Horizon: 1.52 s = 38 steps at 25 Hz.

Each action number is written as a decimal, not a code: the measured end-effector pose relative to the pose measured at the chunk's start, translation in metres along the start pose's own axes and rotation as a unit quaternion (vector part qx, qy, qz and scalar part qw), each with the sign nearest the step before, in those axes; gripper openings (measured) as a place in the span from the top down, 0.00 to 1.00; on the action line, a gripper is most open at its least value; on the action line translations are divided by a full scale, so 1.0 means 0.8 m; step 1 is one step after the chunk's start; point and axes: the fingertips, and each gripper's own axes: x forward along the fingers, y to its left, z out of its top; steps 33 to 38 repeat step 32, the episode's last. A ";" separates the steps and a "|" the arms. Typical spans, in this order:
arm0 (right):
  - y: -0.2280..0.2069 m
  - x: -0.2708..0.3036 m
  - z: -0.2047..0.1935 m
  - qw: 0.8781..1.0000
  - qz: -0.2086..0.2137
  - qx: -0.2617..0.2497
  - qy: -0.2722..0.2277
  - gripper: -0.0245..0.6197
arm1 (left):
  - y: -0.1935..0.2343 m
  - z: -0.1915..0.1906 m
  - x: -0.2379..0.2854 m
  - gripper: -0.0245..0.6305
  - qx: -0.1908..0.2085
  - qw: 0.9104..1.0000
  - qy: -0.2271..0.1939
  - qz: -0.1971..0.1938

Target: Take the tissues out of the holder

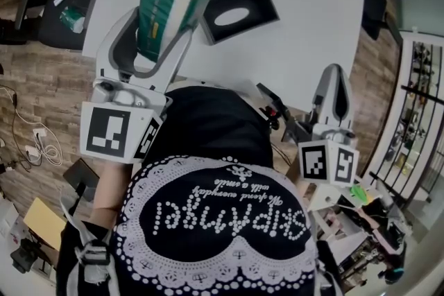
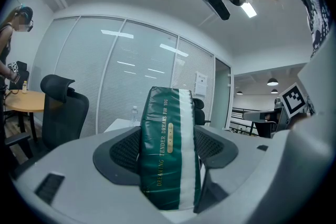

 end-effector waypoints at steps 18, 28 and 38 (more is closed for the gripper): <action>0.002 0.001 -0.002 1.000 0.002 -0.001 0.004 0.91 | 0.005 0.005 0.004 0.45 0.001 1.000 -0.005 0.003; 0.002 0.003 -0.004 1.000 0.001 -0.003 0.011 0.91 | 0.005 0.003 0.005 0.45 0.000 1.000 -0.001 0.001; 0.001 0.003 -0.007 1.000 0.000 0.004 0.008 0.91 | 0.007 0.002 0.005 0.45 0.000 1.000 -0.001 0.002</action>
